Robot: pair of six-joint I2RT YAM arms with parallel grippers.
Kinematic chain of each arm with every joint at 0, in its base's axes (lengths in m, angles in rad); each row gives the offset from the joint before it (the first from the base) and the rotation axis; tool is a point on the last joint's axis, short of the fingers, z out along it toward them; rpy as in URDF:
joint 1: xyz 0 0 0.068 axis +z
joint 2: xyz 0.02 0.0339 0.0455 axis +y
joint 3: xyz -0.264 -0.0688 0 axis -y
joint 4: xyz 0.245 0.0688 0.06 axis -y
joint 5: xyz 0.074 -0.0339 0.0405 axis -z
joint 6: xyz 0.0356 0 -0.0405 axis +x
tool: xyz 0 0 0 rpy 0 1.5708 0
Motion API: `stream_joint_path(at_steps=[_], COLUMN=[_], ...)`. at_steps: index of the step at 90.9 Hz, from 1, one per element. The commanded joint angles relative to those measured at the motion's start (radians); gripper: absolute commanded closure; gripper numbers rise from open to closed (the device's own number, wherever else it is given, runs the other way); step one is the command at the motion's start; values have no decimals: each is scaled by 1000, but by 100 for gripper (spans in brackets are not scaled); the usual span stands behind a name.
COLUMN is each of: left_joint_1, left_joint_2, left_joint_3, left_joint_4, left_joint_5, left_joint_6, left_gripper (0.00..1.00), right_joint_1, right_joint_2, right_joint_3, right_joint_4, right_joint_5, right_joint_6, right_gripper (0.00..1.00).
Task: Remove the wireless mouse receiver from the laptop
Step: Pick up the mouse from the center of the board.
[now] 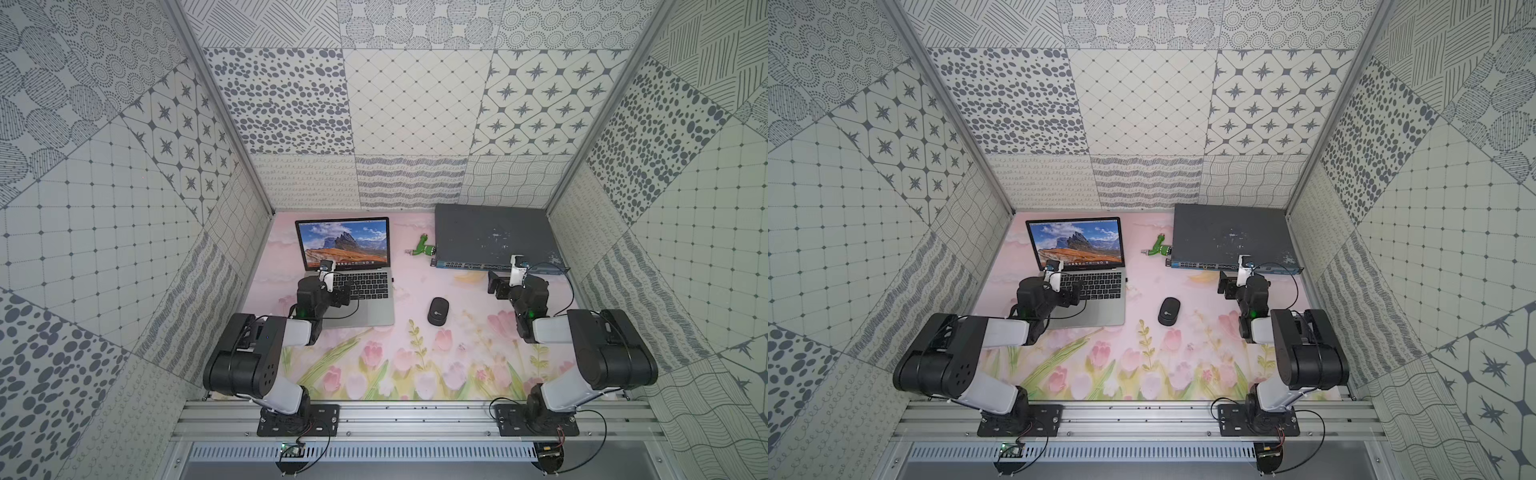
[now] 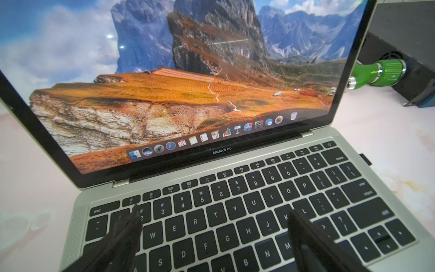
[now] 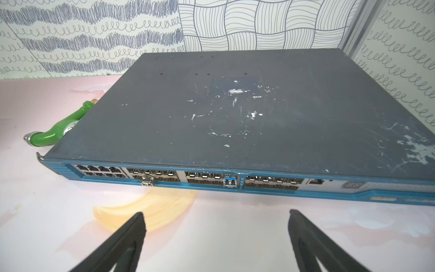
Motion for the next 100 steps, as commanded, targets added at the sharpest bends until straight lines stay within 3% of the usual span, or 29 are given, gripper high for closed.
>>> stream_joint_path(at_steps=[1, 100], left_joint_1=[-7, -7], left_joint_2=[5, 4], left_joint_3=[9, 8], left_joint_4=[50, 49], left_joint_5=[4, 3], left_joint_6=[15, 14], left_gripper=[2, 2], right_joint_1=[5, 11], right_joint_2=[-3, -26], right_joint_3=[22, 17], right_joint_4=[20, 27], right_joint_5=[8, 39], right_joint_6=[-7, -4], right_gripper=[3, 3])
